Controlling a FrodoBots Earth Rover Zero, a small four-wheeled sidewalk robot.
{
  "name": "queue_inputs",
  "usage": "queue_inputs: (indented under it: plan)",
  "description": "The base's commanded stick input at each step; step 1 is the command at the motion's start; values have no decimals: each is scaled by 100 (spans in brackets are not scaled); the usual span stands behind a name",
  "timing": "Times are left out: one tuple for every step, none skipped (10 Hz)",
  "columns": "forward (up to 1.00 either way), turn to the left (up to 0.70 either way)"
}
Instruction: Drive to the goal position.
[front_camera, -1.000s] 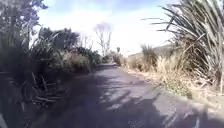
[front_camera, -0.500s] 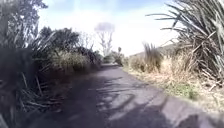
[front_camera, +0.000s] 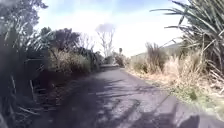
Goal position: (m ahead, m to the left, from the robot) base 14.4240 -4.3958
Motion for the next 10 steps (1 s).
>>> queue_inputs:
  plan:
    - [45, 0]
    - [45, 0]
    - [45, 0]
    - [45, 0]
    - [45, 0]
    - [45, 0]
    - [45, 0]
    - [45, 0]
    - [45, 0]
    - [45, 0]
